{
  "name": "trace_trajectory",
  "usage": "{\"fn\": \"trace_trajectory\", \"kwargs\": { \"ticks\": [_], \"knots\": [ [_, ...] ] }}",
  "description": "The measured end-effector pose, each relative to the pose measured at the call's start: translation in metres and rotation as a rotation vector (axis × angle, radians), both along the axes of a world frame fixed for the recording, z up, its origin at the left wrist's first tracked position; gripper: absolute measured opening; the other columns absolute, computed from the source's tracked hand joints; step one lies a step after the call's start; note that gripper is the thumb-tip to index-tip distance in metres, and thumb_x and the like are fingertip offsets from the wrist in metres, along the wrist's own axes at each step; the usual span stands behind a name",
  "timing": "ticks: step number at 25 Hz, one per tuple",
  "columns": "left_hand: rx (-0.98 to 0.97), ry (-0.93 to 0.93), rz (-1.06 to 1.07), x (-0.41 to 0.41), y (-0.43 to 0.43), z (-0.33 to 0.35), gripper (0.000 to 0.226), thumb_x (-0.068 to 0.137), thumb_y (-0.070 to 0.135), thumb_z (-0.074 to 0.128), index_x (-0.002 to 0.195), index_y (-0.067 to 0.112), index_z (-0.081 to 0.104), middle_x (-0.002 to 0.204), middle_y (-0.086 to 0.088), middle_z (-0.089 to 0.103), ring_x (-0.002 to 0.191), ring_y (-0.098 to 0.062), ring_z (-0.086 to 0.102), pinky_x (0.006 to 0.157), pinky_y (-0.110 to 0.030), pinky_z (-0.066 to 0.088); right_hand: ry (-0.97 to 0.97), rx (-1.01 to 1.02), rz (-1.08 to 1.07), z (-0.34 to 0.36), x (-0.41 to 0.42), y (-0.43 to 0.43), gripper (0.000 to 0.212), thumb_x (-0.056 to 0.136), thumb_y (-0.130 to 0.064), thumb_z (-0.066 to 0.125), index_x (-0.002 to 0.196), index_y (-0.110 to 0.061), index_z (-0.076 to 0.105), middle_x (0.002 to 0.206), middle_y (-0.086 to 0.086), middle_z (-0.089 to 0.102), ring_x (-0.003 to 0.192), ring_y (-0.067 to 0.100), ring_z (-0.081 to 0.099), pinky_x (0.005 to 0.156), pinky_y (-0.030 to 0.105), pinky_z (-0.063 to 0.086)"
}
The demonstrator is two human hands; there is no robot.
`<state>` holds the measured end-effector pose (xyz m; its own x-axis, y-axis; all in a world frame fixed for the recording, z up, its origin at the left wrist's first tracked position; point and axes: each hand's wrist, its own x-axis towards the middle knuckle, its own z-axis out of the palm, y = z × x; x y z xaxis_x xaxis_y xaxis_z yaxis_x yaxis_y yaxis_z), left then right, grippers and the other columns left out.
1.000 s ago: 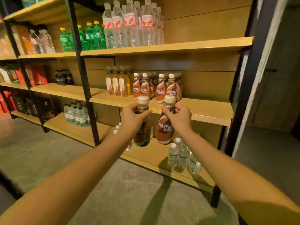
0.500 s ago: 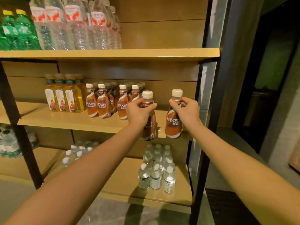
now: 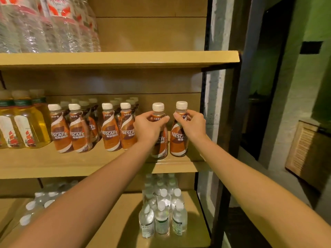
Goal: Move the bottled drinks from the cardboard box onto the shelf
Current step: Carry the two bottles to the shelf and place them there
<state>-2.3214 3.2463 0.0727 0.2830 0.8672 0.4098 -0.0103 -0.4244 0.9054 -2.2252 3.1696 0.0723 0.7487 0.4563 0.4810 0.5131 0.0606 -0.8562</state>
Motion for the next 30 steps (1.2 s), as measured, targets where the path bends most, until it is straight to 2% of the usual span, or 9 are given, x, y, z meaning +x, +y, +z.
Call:
{"fn": "trace_trajectory", "kwargs": {
  "ticks": [3, 10, 13, 16, 19, 21, 23, 25, 30],
  "knots": [
    [0.026, 0.011, 0.018, 0.010, 0.013, 0.000, 0.043, 0.075, 0.027, 0.077, 0.114, 0.014, 0.063, 0.112, -0.002, 0.066, 0.103, -0.012, 0.058, 0.084, -0.026, 0.042, 0.002, -0.004, -0.030, -0.001, 0.008, 0.012, 0.032, 0.085, -0.029, 0.066, 0.110, -0.010, 0.063, 0.109, 0.008, 0.068, 0.100, 0.019, 0.063, 0.086, 0.032, 0.049],
    [0.049, -0.001, 0.034, 0.026, 0.028, -0.007, 0.043, 0.076, 0.029, 0.076, 0.113, 0.014, 0.063, 0.110, -0.002, 0.067, 0.092, -0.008, 0.055, 0.079, -0.024, 0.043, -0.047, -0.027, -0.048, -0.010, 0.017, 0.026, 0.030, 0.085, -0.030, 0.066, 0.108, -0.011, 0.064, 0.104, 0.006, 0.069, 0.088, 0.010, 0.060, 0.082, 0.028, 0.050],
    [0.135, 0.047, 0.032, 0.028, 0.033, -0.014, 0.048, 0.076, 0.035, 0.074, 0.116, 0.015, 0.059, 0.112, -0.002, 0.064, 0.103, -0.015, 0.059, 0.081, -0.025, 0.045, -0.066, -0.038, -0.029, -0.012, 0.017, 0.027, 0.032, 0.085, -0.031, 0.066, 0.110, -0.012, 0.063, 0.106, 0.006, 0.069, 0.090, 0.009, 0.060, 0.082, 0.027, 0.050],
    [0.143, 0.145, -0.129, 0.022, 0.043, -0.027, 0.058, 0.078, 0.041, 0.070, 0.125, 0.016, 0.048, 0.116, -0.001, 0.061, 0.107, -0.016, 0.059, 0.090, -0.032, 0.049, -0.017, -0.129, 0.076, -0.017, 0.020, 0.018, 0.041, 0.084, -0.034, 0.066, 0.118, -0.013, 0.057, 0.116, 0.005, 0.066, 0.103, 0.014, 0.061, 0.088, 0.030, 0.049],
    [0.149, 0.378, -0.344, 0.003, 0.052, -0.055, 0.061, 0.079, 0.044, 0.069, 0.128, 0.015, 0.046, 0.113, 0.003, 0.059, 0.101, -0.012, 0.055, 0.088, -0.028, 0.045, -0.039, -0.389, 0.111, -0.048, 0.028, 0.002, 0.060, 0.079, -0.049, 0.067, 0.127, -0.017, 0.051, 0.123, -0.001, 0.062, 0.113, 0.017, 0.058, 0.096, 0.037, 0.047],
    [0.296, 0.607, -0.313, -0.004, 0.060, -0.076, 0.056, 0.078, 0.053, 0.065, 0.118, 0.015, 0.054, 0.109, 0.002, 0.063, 0.098, -0.014, 0.059, 0.088, -0.032, 0.049, -0.155, -0.595, 0.044, -0.070, 0.032, -0.004, 0.065, 0.077, -0.057, 0.064, 0.127, -0.019, 0.051, 0.123, 0.000, 0.062, 0.113, 0.020, 0.058, 0.095, 0.041, 0.048],
    [0.456, 0.751, -0.201, -0.001, 0.067, -0.085, 0.060, 0.075, 0.065, 0.056, 0.110, 0.017, 0.059, 0.105, -0.002, 0.066, 0.095, -0.018, 0.061, 0.085, -0.037, 0.053, -0.248, -0.676, -0.015, -0.081, 0.032, -0.002, 0.060, 0.078, -0.061, 0.060, 0.122, -0.020, 0.055, 0.119, 0.002, 0.064, 0.107, 0.021, 0.060, 0.092, 0.043, 0.049],
    [0.506, 0.785, -0.132, 0.006, 0.070, -0.086, 0.062, 0.077, 0.070, 0.048, 0.105, 0.016, 0.060, 0.101, -0.004, 0.066, 0.092, -0.019, 0.061, 0.082, -0.039, 0.053, -0.292, -0.680, -0.053, -0.082, 0.031, 0.004, 0.054, 0.080, -0.060, 0.058, 0.116, -0.020, 0.058, 0.115, 0.003, 0.067, 0.104, 0.022, 0.061, 0.090, 0.043, 0.050],
    [0.474, 0.786, -0.144, 0.030, 0.085, -0.090, 0.058, 0.082, 0.063, 0.048, 0.107, 0.013, 0.061, 0.105, -0.007, 0.066, 0.095, -0.023, 0.060, 0.085, -0.040, 0.051, -0.325, -0.704, -0.100, -0.081, 0.047, 0.024, 0.052, 0.079, -0.061, 0.059, 0.107, -0.017, 0.064, 0.106, 0.006, 0.070, 0.096, 0.024, 0.063, 0.084, 0.043, 0.051]
  ]
}}
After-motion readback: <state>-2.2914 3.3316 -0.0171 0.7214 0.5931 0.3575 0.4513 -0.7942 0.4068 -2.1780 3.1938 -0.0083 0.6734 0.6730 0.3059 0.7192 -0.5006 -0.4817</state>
